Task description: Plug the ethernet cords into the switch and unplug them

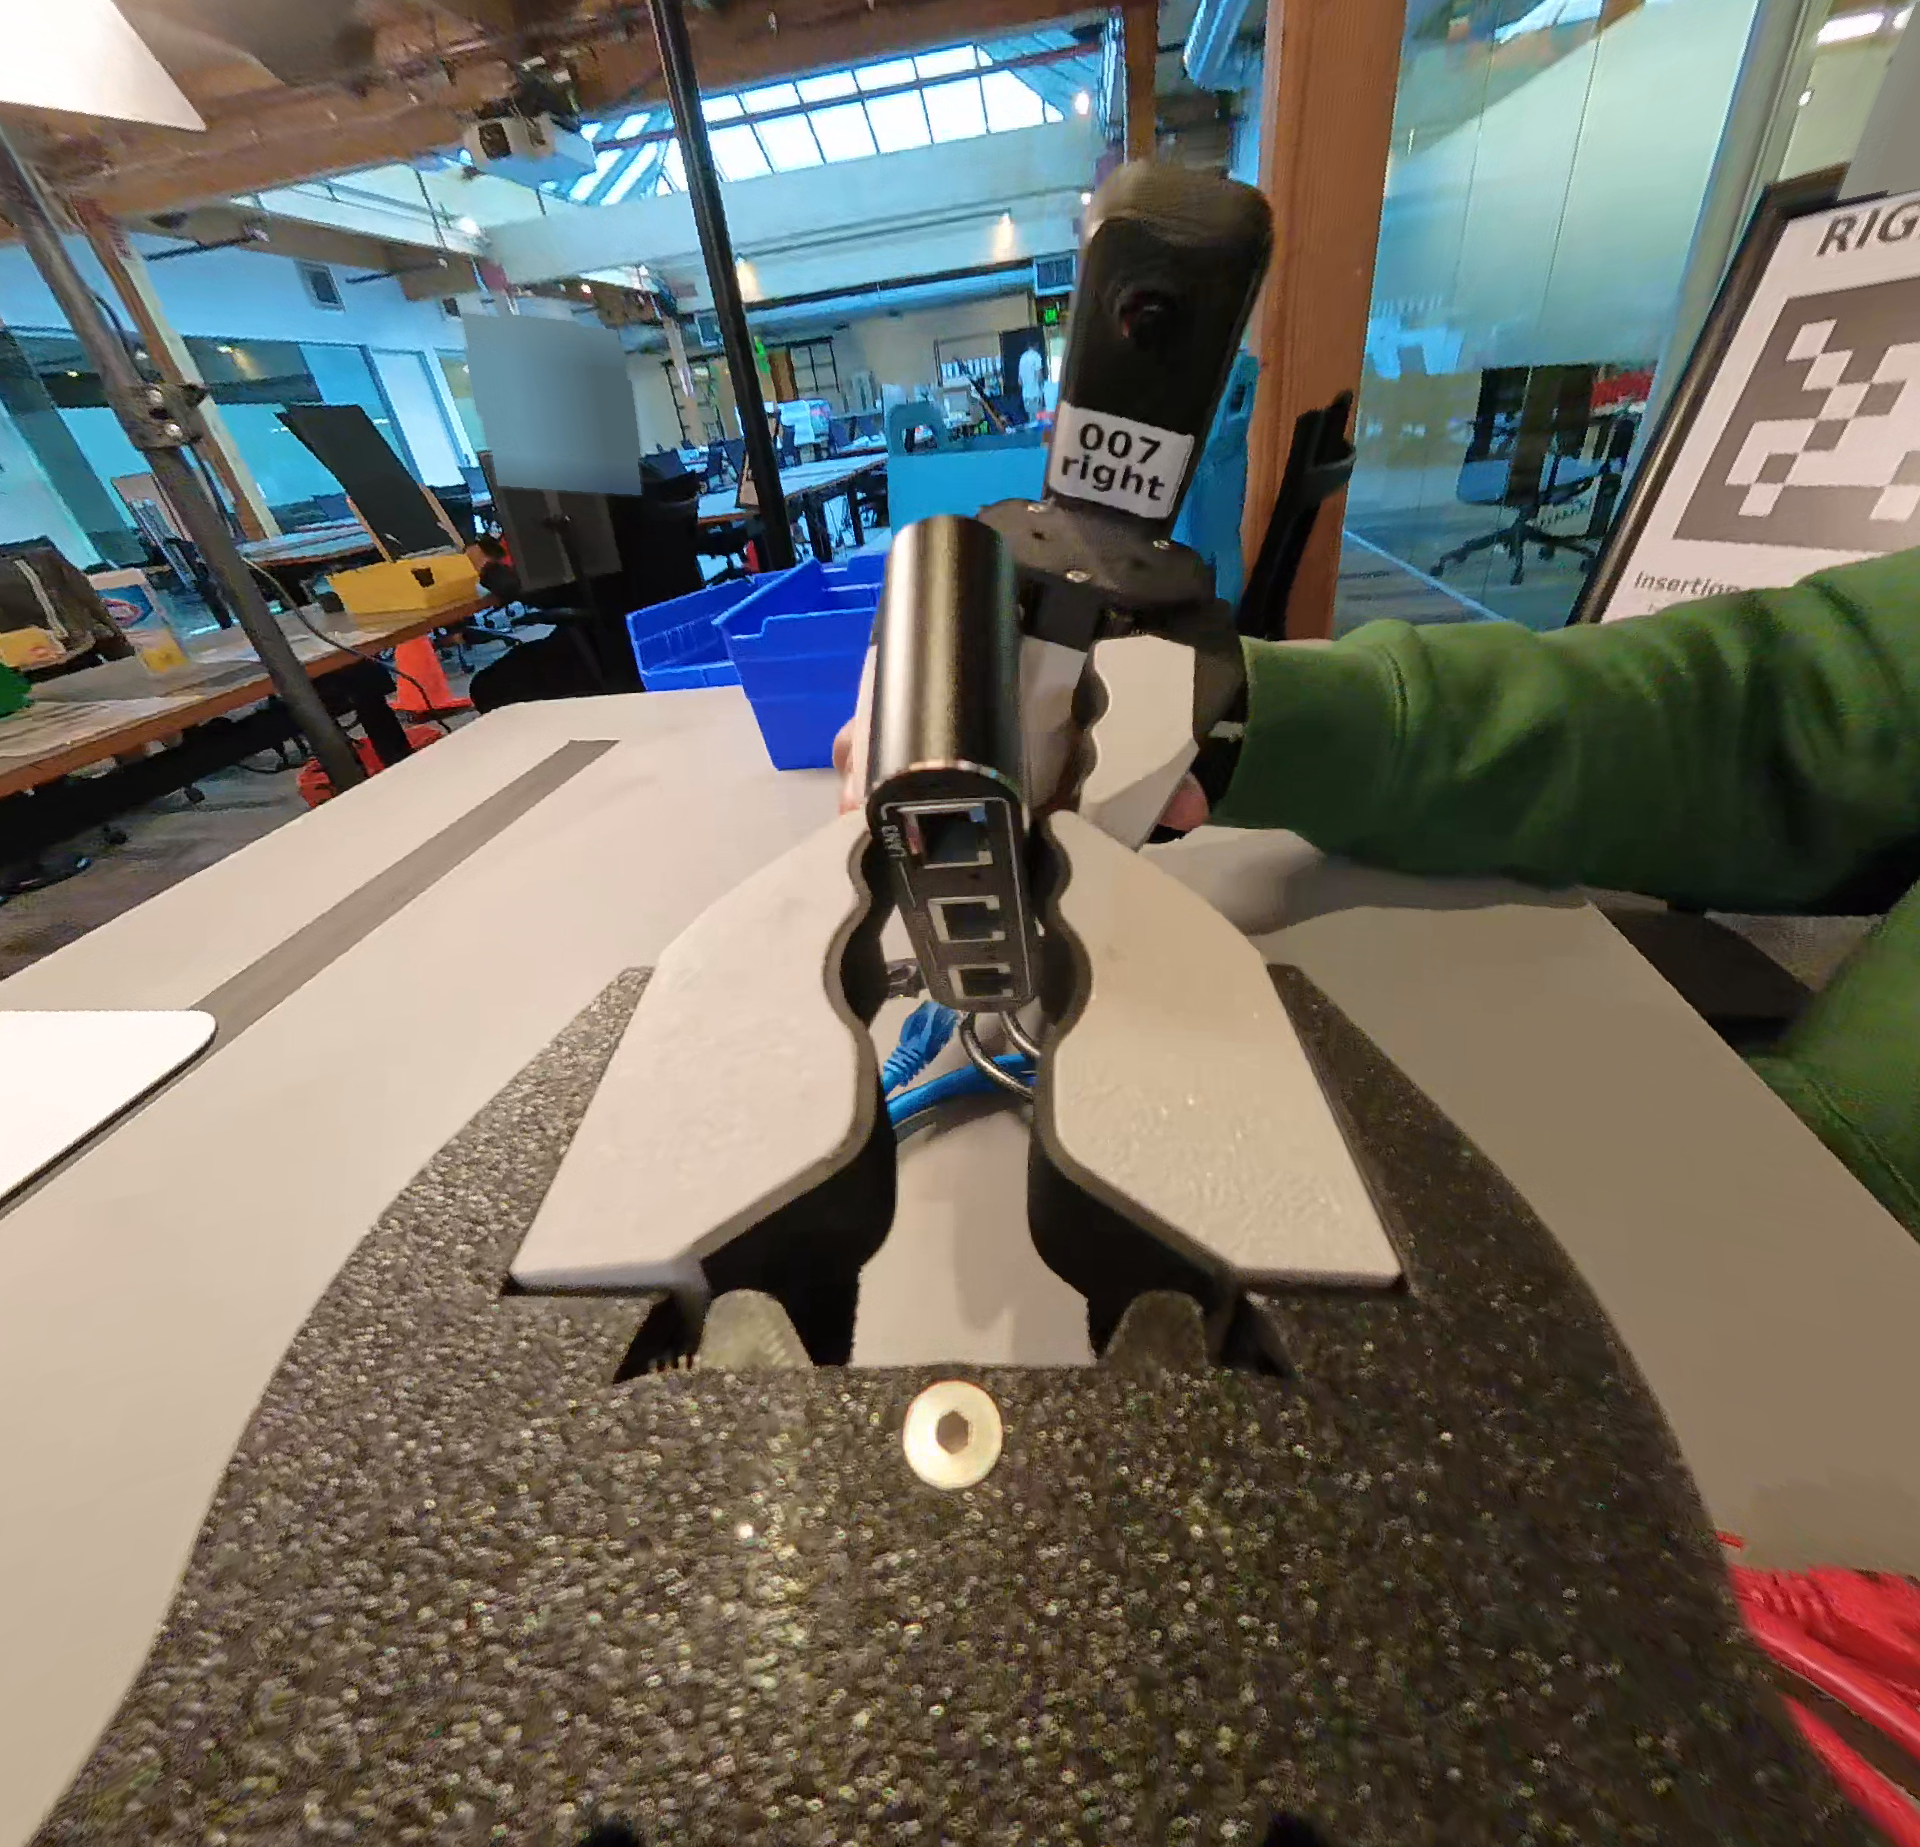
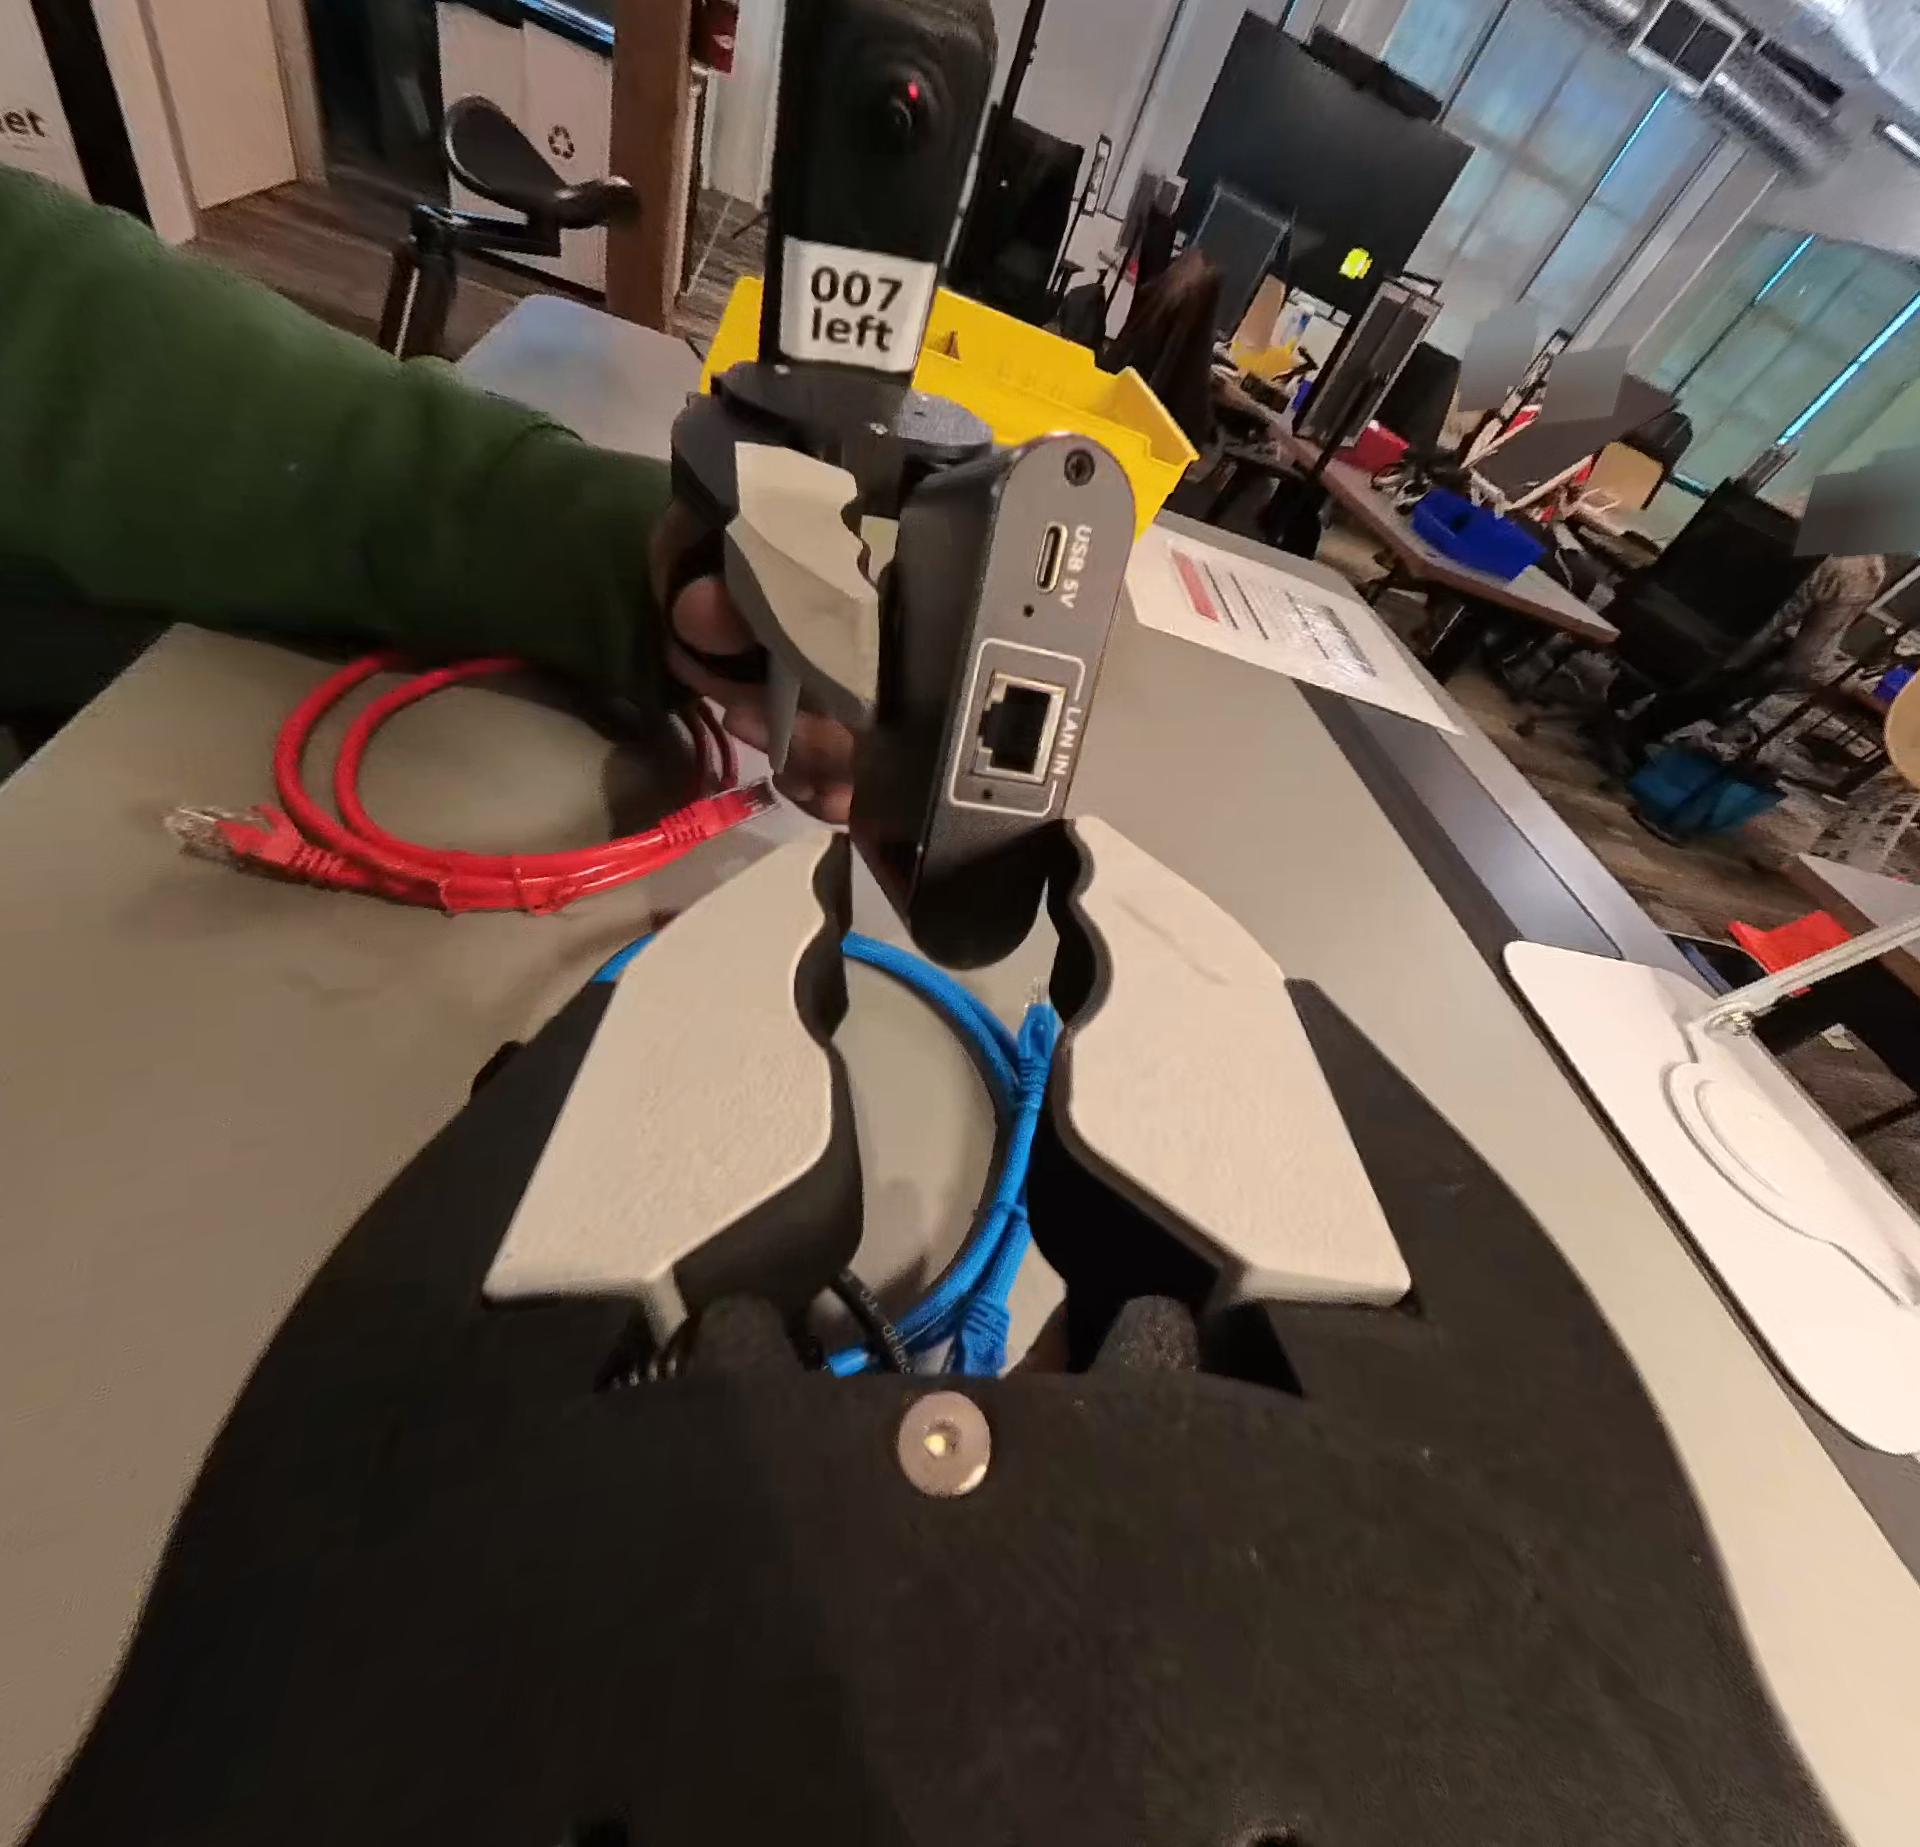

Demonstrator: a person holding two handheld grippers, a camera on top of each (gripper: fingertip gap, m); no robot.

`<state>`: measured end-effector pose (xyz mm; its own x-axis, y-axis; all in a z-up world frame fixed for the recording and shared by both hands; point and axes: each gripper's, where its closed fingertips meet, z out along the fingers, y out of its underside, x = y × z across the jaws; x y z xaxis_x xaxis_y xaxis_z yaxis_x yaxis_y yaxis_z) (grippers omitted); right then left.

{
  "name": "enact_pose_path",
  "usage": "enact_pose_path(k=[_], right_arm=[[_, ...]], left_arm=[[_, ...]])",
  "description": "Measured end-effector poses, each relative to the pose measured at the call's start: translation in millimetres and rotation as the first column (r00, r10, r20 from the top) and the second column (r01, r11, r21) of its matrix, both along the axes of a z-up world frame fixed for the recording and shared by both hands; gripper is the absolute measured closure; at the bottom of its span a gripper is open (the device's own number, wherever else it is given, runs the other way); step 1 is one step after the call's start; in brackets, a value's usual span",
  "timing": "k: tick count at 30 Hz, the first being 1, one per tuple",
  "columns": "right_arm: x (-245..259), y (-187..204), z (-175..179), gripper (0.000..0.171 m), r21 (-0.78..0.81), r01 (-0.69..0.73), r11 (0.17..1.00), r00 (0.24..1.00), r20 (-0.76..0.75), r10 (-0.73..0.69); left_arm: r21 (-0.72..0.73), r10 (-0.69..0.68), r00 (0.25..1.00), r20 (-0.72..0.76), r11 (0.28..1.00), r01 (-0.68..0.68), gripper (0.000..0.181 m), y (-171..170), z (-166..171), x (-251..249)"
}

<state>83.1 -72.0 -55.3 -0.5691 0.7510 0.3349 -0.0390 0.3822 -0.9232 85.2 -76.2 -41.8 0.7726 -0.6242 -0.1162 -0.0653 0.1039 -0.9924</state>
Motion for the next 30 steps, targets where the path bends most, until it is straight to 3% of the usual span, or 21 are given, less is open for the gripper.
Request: enact_pose_path(k=[9,15,20,26,30], right_arm=[[-2.1,-6.6,0.9,0.143,-0.097,-0.051,0.994,0.999,0.005,0.052],[-5.8,-1.1,-5.3,0.141,-0.034,0.003,0.999,0.999,0.037,-0.002],[-1.3,31.7,-27.8,0.123,0.025,0.106,0.994,0.971,0.214,-0.109],[14.6,84.6,-55.9,0.106,-0.042,0.277,0.96,0.853,0.47,-0.226],[28.0,96.3,-62.5,0.112,-0.135,0.307,0.942,0.812,0.553,-0.186]], left_arm=[[0.025,0.0,1.0,0.019,1.0,0.0,0.156,0.1,5.0,6.9],[0.034,0.071,0.993,-0.099,0.997,-0.068,0.155,4.3,-0.5,4.2],[0.034,0.106,0.988,-0.11,0.994,-0.103,0.156,6.8,-1.9,-0.8],[0.014,0.137,0.98,-0.143,0.991,-0.136,0.156,10.1,-6.2,-5.2],[-0.001,0.169,0.974,-0.15,0.985,-0.171,0.156,13.6,-9.1,-10.8]])
